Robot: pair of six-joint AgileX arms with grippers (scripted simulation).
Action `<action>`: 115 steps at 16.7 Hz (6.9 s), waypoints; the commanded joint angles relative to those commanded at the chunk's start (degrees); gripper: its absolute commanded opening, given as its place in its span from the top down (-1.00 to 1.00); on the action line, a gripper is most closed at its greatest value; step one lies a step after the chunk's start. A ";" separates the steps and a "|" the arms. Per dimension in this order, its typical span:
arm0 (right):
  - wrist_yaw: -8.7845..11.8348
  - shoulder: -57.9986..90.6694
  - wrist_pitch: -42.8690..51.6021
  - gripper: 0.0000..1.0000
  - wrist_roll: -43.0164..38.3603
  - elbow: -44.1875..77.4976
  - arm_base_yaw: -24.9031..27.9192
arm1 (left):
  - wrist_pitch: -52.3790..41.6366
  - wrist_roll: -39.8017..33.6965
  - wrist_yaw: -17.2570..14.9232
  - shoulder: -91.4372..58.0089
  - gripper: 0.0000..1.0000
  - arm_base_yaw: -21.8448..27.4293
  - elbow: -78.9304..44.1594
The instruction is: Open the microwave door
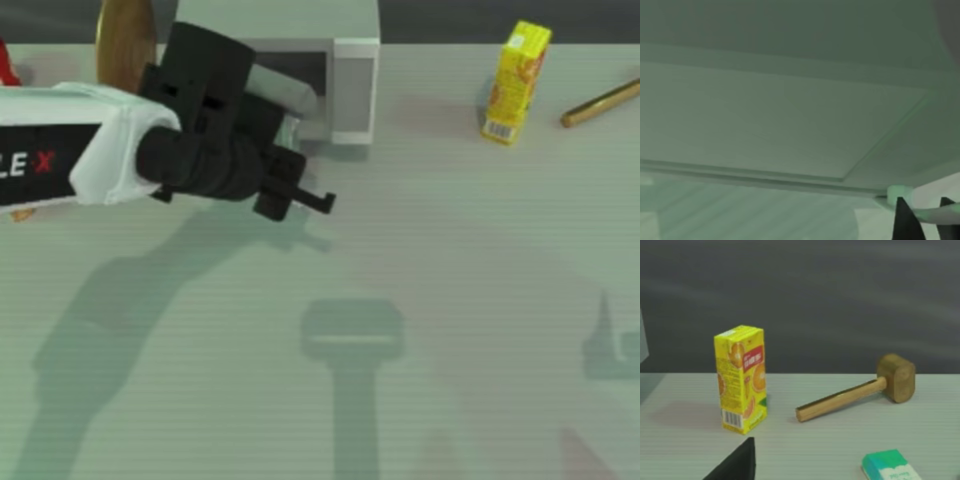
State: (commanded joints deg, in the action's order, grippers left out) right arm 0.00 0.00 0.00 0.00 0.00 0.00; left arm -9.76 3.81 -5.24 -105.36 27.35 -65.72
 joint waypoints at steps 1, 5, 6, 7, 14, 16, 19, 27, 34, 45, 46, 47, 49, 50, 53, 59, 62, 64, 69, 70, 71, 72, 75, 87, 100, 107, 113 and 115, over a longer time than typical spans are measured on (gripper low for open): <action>0.00 0.00 0.00 -1.00 0.00 0.00 0.00 | 0.00 0.00 0.00 0.00 1.00 0.00 0.00; 0.00 0.00 0.00 -1.00 0.00 0.00 0.00 | 0.00 0.00 0.00 0.00 1.00 0.00 0.00; 0.00 0.00 0.00 -1.00 0.00 0.00 0.00 | 0.00 0.00 0.00 0.00 1.00 0.00 0.00; 0.00 0.00 0.00 -1.00 0.00 0.00 0.00 | 0.00 0.00 0.00 0.00 1.00 0.00 0.00; 0.00 0.00 0.00 -1.00 0.00 0.00 0.00 | 0.00 0.00 0.00 0.00 1.00 0.00 0.00; 0.00 0.00 0.00 -1.00 0.00 0.00 0.00 | -0.07 -0.18 -0.59 -0.02 1.00 0.37 0.05; 0.00 0.00 0.00 -1.00 0.00 0.00 0.00 | -0.08 1.42 -1.61 0.58 1.00 -0.45 0.71; 0.00 0.00 0.00 -1.00 0.00 0.00 0.00 | -0.13 3.41 -2.88 1.22 1.00 -1.41 1.50; 0.00 0.00 0.00 -1.00 0.00 0.00 0.00 | -0.13 3.41 -2.88 1.22 1.00 -1.41 1.50; 0.00 0.00 0.00 -1.00 0.00 0.00 0.00 | -0.13 3.41 -2.88 1.22 1.00 -1.41 1.50; 0.00 0.00 0.00 -1.00 0.00 0.00 0.00 | -0.13 3.41 -2.88 1.22 1.00 -1.41 1.50; 0.00 0.00 0.00 -1.00 0.00 0.00 0.00 | -0.13 3.41 -2.88 1.22 1.00 -1.41 1.50; 0.00 0.00 0.00 -1.00 0.00 0.00 0.00 | -0.21 3.25 -3.45 1.20 1.00 -1.04 1.56; 0.00 0.00 0.00 -1.00 0.00 0.00 0.00 | -0.32 3.79 -3.79 1.32 1.00 -1.32 1.79; 0.00 0.00 0.00 -1.00 0.00 0.00 0.00 | -0.35 5.59 -4.97 2.00 1.00 -2.22 2.22; 0.00 0.00 0.00 -1.00 0.00 0.00 0.00 | -0.59 7.13 -5.95 2.33 1.00 -2.99 2.79; 0.00 0.00 0.00 -1.00 0.00 0.00 0.00 | -0.59 7.13 -5.95 2.33 1.00 -2.99 2.79; 0.00 0.00 0.00 -1.00 0.00 0.00 0.00 | -0.59 7.13 -5.95 2.33 1.00 -2.99 2.79; 0.00 0.00 0.00 -1.00 0.00 0.00 0.00 | -0.59 7.13 -5.95 2.33 1.00 -2.99 2.79; 0.00 0.00 0.00 -1.00 0.00 0.00 0.00 | -0.59 7.13 -5.95 2.33 1.00 -2.99 2.79; 0.00 0.00 0.00 -1.00 0.00 0.00 0.00 | -0.59 7.13 -5.95 2.33 1.00 -2.99 2.79; 0.00 0.00 0.00 -1.00 0.00 0.00 0.00 | -0.59 7.13 -5.95 2.33 1.00 -2.99 2.79; 0.00 0.00 0.00 -1.00 0.00 0.00 0.00 | -0.59 7.13 -5.95 2.33 1.00 -2.99 2.79; 0.00 0.00 0.00 -1.00 0.00 0.00 0.00 | -1.12 10.06 -8.44 3.13 1.00 -4.15 3.45; 0.00 0.00 0.00 -1.00 0.00 0.00 0.00 | -1.43 11.15 -9.15 3.27 1.00 -4.74 3.80; 0.00 0.00 0.00 -1.00 0.00 0.00 0.00 | -1.43 11.15 -9.15 3.27 1.00 -4.74 3.80; 0.00 0.00 0.00 -1.00 0.00 0.00 0.00 | -1.43 11.15 -9.15 3.27 1.00 -4.74 3.80; 0.00 0.00 0.00 -1.00 0.00 0.00 0.00 | -1.52 11.00 -9.66 3.26 1.00 -4.39 3.91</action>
State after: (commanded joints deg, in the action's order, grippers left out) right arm 0.00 0.00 0.00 0.00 0.00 0.00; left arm -11.28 14.81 -14.90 -102.10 22.96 -61.81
